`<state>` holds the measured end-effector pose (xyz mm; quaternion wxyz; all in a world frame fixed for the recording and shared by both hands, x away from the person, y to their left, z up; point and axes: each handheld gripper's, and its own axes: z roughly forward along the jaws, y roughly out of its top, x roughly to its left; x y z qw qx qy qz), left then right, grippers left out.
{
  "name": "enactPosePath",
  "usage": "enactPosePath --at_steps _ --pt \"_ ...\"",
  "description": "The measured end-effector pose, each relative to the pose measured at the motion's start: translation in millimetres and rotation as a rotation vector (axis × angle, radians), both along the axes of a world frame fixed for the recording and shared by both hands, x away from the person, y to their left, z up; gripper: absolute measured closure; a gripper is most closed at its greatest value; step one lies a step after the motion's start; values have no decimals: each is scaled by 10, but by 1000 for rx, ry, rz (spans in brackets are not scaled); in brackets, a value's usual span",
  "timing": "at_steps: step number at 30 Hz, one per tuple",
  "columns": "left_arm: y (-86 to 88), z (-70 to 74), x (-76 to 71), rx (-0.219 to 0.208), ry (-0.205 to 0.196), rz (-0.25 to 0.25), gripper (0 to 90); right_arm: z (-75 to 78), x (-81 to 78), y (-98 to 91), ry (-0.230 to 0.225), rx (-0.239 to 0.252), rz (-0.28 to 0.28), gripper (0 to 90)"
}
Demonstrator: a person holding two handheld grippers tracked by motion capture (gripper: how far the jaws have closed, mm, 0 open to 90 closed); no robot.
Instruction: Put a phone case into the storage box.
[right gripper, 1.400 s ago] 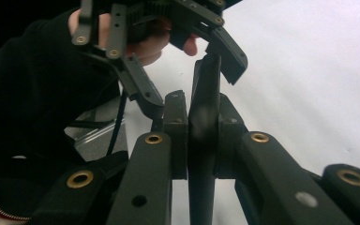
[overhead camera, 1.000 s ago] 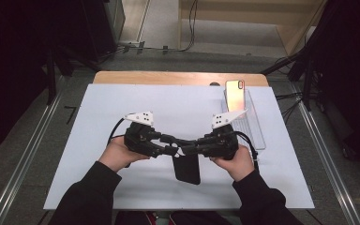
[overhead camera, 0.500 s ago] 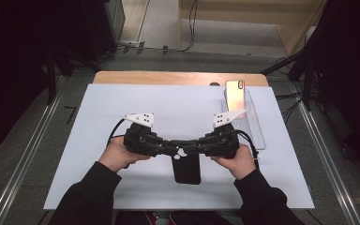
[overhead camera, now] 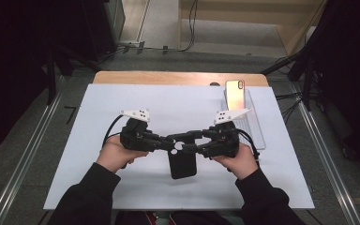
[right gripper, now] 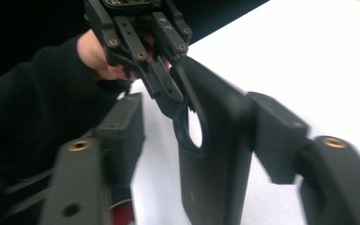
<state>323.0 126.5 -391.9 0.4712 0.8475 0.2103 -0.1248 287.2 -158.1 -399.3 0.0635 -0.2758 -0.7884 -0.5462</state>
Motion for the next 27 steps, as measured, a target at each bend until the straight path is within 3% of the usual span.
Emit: enactPosePath --at_steps 5,7,10,17,21,27 --pt "41 46 2 11 -4 60 770 -1 -13 -12 -15 -6 -28 233" --pt "50 66 1 13 -6 83 770 -7 -16 -6 -20 -6 -10 146" --pt "57 83 1 23 -8 113 769 -25 -15 31 -30 -53 -44 0" --pt "39 107 -1 56 12 204 769 -108 -20 80 -25 -108 -111 0" --pt "32 123 -4 63 34 240 768 -140 -44 147 -30 -142 -179 0" --pt "-3 152 -46 91 11 304 768 -193 -61 174 -47 -153 -290 0"
